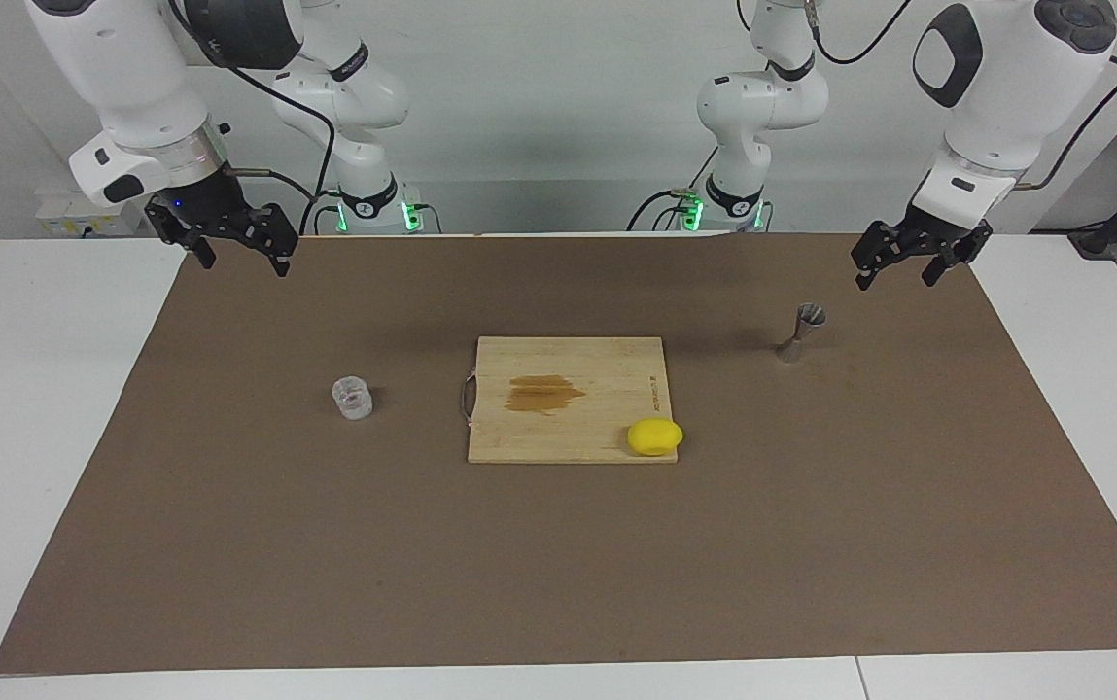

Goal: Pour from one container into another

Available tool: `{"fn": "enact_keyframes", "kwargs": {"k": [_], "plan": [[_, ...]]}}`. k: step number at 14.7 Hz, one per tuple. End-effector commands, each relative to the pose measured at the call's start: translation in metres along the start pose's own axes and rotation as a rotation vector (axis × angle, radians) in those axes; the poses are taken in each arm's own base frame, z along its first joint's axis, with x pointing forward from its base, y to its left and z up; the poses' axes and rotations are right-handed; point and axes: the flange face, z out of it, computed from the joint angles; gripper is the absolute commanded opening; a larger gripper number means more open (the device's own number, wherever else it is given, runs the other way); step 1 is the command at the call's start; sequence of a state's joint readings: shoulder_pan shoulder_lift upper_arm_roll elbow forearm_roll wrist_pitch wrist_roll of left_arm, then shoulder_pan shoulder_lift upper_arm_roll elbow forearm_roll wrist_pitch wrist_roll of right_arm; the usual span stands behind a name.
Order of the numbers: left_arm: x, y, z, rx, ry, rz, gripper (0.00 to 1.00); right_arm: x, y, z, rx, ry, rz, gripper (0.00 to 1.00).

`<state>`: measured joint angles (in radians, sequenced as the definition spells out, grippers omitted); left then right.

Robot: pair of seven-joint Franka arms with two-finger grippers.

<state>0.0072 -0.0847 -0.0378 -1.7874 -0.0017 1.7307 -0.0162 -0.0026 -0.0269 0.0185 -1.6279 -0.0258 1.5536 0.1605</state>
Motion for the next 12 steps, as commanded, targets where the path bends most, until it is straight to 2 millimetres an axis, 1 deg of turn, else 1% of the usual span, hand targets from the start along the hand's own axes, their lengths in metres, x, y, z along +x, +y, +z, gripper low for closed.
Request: {"fn": "enact_keyframes", "kwargs": {"k": [1, 10, 11, 12], "plan": [[-0.006, 0.0, -0.004, 0.007, -0.005, -0.003, 1.0, -0.007, 0.003, 0.0, 0.009, -0.005, -0.002, 1.0], [-0.006, 0.0, -0.004, 0.007, -0.005, -0.003, 1.0, -0.007, 0.003, -0.001, 0.01, -0.003, -0.004, 1.0], [-0.005, 0.001, -0.008, 0.007, 0.001, -0.003, 1.0, -0.007, 0.002, -0.001, 0.01, -0.003, -0.005, 1.0], [-0.003, 0.004, -0.016, 0.006, 0.014, 0.0, 1.0, -0.007, 0.003, -0.001, 0.01, -0.003, -0.002, 1.0]]}}
